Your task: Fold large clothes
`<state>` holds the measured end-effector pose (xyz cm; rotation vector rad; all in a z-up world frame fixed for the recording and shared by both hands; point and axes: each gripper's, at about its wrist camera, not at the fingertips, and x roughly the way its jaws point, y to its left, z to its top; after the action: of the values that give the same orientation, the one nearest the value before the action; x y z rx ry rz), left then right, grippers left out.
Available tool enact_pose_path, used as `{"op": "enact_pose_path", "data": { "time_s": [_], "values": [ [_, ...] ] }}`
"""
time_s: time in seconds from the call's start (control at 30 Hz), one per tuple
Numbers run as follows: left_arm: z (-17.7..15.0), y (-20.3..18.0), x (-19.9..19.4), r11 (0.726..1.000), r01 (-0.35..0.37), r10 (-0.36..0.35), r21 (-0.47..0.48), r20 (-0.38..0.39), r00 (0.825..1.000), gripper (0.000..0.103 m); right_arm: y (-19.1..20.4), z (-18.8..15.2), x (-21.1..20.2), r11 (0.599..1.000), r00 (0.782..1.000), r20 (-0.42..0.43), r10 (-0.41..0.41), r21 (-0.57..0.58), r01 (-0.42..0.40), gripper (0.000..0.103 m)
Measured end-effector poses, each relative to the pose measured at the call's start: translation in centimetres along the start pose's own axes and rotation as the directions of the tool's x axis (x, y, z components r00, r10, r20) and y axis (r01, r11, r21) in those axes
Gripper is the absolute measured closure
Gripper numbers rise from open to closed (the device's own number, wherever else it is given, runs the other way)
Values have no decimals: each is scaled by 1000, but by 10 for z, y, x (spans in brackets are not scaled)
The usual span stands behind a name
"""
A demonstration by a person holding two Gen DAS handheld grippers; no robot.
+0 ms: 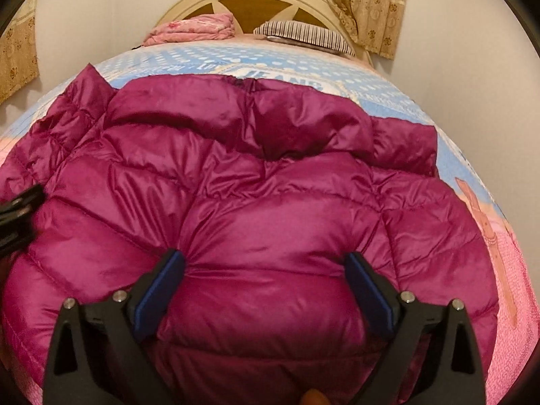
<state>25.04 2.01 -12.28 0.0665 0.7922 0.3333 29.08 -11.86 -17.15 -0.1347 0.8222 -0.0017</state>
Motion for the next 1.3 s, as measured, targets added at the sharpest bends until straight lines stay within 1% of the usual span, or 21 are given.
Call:
{"op": "enact_pose_path", "data": {
  "time_s": [0.07, 0.13, 0.2, 0.3, 0.33, 0.4, 0.5, 0.57, 0.6, 0.63, 0.67, 0.7, 0.77, 0.83, 0.9, 0.93, 0.97, 1.0, 1.1, 1.17, 1.3],
  "values": [
    [-7, 16, -14, 1000, -5, 5, -5, 11, 1000, 1, -3, -1, -8, 1000, 1000, 1, 23, 11, -23, 6],
    [-14, 30, -26, 1000, -10, 11, -27, 24, 1000, 1, -8, -4, -29, 999, 999, 21, 36, 34, -37, 6],
    [-24, 49, -33, 996, 29, -29, -85, 9, 1000, 1, -10, -14, -52, 998, 997, 64, 30, 46, -33, 6],
    [-33, 57, -30, 983, 95, -100, -156, -25, 995, 1, -6, -32, -70, 1000, 995, 98, -13, 24, 10, 5],
    [-35, 55, -27, 981, 113, -119, -157, -31, 992, 1, -3, -36, -68, 1000, 995, 97, -19, 14, 18, 5],
    [-41, 47, -16, 977, 143, -158, -159, -86, 984, 1, 3, -46, -60, 1000, 997, 78, -25, -4, 26, 5],
    [-45, 49, -9, 959, 184, -209, -214, -100, 973, 1, 0, -50, -51, 1000, 998, 57, -10, 13, 9, 5],
    [-48, 53, -5, 944, 215, -247, -251, -103, 964, 2, 5, -49, -47, 1000, 999, 33, -18, -2, 18, 5],
    [-50, 54, -3, 937, 231, -265, -262, -102, 959, 8, 5, -49, -46, 1000, 999, 26, -25, -12, 25, 5],
    [-51, 54, -1, 925, 265, -302, -274, -103, 948, 15, 7, -50, -44, 999, 999, 20, -35, -24, 35, 5],
    [-52, 55, 0, 916, 282, -322, -284, -104, 941, 19, 8, -50, -44, 999, 999, 19, -40, -31, 40, 5],
    [-53, 55, -2, 917, 284, -321, -280, -96, 942, 23, 7, -49, -43, 999, 999, 17, -41, -33, 41, 5],
    [-53, 56, -2, 916, 287, -324, -282, -91, 942, 26, 6, -51, -43, 999, 999, 13, -33, -27, 33, 5],
    [-54, 59, -4, 911, 300, -334, -283, -78, 939, 34, 3, -51, -42, 1000, 1000, 10, -21, -18, 21, 5],
    [-54, 60, -10, 915, 309, -334, -261, -56, 941, 53, 3, -51, -43, 1000, 1000, 10, -22, -19, 22, 5],
    [-54, 60, -12, 912, 321, -343, -255, -45, 938, 60, 4, -51, -43, 999, 1000, 12, -27, -23, 28, 5],
    [-53, 60, -14, 902, 349, -370, -253, -39, 928, 78, 5, -50, -43, 999, 999, 13, -32, -26, 32, 5],
    [-53, 59, -17, 893, 377, -397, -248, -38, 917, 85, 5, -50, -43, 999, 999, 15, -37, -30, 37, 5],
    [-53, 58, -28, 907, 370, -380, -202, -10, 925, 92, 7, -50, -43, 998, 999, 14, -50, -34, 50, 5],
    [-50, 61, -33, 903, 380, -387, -202, 4, 922, 94, 11, -51, -44, 997, 998, 12, -60, -37, 60, 5],
    [-43, 81, -49, 889, 413, -408, -198, 67, 910, 96, 21, -50, -47, 996, 997, 5, -80, -37, 80, 5]
  ]
}}
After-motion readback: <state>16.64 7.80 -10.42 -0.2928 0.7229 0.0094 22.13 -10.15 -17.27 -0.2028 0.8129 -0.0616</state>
